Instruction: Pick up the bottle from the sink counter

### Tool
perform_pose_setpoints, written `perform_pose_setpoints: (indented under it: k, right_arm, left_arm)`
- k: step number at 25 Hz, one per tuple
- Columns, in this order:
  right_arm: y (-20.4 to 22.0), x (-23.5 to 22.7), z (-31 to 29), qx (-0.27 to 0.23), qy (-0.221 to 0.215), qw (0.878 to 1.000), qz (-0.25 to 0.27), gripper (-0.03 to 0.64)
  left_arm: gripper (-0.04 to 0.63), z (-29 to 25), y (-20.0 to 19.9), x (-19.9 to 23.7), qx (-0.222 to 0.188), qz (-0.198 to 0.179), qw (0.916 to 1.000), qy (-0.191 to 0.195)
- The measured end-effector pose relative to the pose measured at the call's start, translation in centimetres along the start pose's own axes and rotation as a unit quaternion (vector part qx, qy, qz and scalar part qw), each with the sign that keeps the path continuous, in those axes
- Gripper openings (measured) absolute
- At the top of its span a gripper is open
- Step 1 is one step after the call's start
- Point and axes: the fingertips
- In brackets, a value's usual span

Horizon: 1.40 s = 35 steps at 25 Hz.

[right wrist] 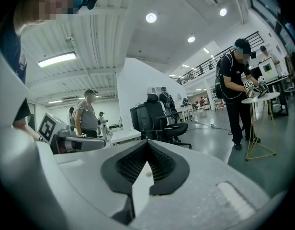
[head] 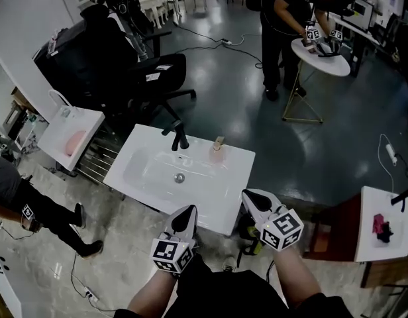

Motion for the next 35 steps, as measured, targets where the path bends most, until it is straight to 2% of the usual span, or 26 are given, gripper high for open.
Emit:
perform_pose_setpoints:
  k: [10, 18, 24, 27, 35]
  right_arm:
    - [1.1, -2.1, -1.6, 0.012, 0.034, 0.999, 0.003, 0.000]
    - [2.1, -4.7, -4.1, 0.016, 0.073, 0.997, -0.021, 0.000]
    - [3.0, -6.3, -5.8, 0.015, 0.095, 0.995, -0.034, 0.000]
    - [3.7, -7.0, -6.5, 0.017, 0.105, 0.994, -0.039, 0.000]
    - [4.8, -8.9, -7.8, 0.016, 0.131, 0.990, -0.056, 0.000]
  left_arm:
    - [0.003, -4.6, 0.6, 0.9, 0.006, -0.015, 0.9991, 0.039]
    - [0.003, -8.3, 1.6, 2.6, 0.032, -0.029, 0.9964, 0.073]
    - [0.003, -10.8, 2.5, 3.8, 0.027, -0.040, 0.9938, 0.100]
    - [0.003, -11.8, 3.0, 3.8, 0.043, -0.048, 0.9911, 0.116]
    - [0.003, -15.2, 3.3, 4.1, 0.052, -0.046, 0.9878, 0.139]
Point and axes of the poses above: the fingertips, and each gripper's own axes: z backward along the fingers, x to its left, y out of its underside, and after that the axes turned 14 degrees about -y, right-handed
